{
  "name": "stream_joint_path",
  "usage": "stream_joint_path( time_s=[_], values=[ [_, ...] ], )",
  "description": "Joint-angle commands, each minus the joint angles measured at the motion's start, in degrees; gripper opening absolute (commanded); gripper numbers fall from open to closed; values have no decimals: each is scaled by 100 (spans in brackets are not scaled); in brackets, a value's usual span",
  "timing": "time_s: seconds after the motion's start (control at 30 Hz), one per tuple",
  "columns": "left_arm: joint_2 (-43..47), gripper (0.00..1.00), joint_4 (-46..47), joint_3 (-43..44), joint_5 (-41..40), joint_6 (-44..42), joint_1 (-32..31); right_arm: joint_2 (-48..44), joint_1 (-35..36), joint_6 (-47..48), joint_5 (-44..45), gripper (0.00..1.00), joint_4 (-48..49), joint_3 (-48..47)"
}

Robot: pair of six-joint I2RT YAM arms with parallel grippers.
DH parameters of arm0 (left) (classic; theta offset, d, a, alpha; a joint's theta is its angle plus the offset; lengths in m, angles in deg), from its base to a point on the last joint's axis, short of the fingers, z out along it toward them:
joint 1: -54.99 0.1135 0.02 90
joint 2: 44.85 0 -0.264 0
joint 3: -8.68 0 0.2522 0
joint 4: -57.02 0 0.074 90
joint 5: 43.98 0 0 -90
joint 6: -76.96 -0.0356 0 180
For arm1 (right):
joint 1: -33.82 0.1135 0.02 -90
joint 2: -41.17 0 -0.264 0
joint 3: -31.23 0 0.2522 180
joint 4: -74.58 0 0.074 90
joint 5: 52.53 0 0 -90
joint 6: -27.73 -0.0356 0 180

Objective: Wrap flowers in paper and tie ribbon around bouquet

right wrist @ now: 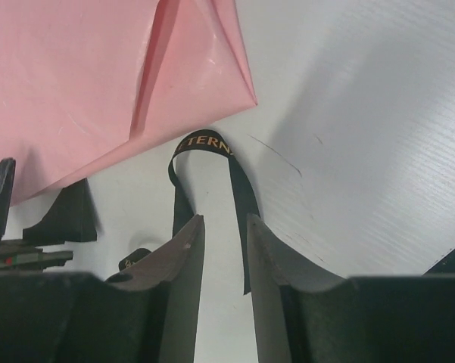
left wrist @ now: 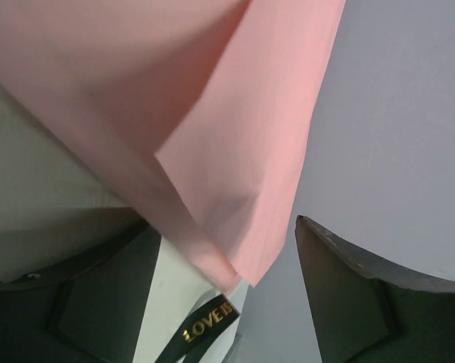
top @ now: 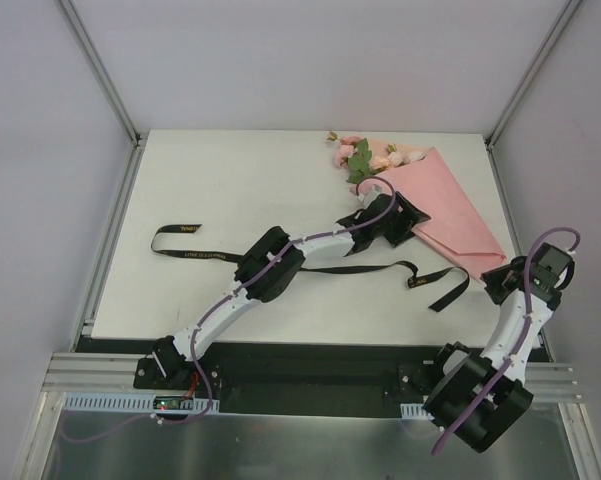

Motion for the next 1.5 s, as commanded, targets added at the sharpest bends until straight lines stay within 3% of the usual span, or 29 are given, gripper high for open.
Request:
stream_joint_path(
  time_s=[0.0,0.17,0.2,0.3,0.33,0.53,0.7,0.83,1.1,1.47],
  values=[
    [-572,68,-283,546,-771,381,30,-133,167,71,61,32,-222,-190],
    [-898,36,67,943,-842,417,179,-291,351,132,-107,33,-187,-208],
    [-898,25,225,934,-763,434,241,-326,413,176,-81,33,-187,-191],
    [-601,2,621,453,-473,400,460,-335,738,430,-89,33,-117,-155],
    [-295,0,944,-45,-403,399,522,-344,826,536,-107,32,-126,-103],
    [752,0,2009,-1805,-87,522,1067,-204,1459,730,-423,30,296,398],
    [1175,0,2599,-2719,650,742,1462,841,1582,686,-1169,25,744,364],
    [1570,0,2854,-3379,1319,768,1814,1641,1802,880,-1162,21,700,56],
    [1852,0,3346,-4118,2761,856,2367,2379,1995,581,-916,21,964,-6],
    [2406,0,3740,-4734,4299,890,3027,3585,2013,493,-240,21,947,-1007]
  ],
)
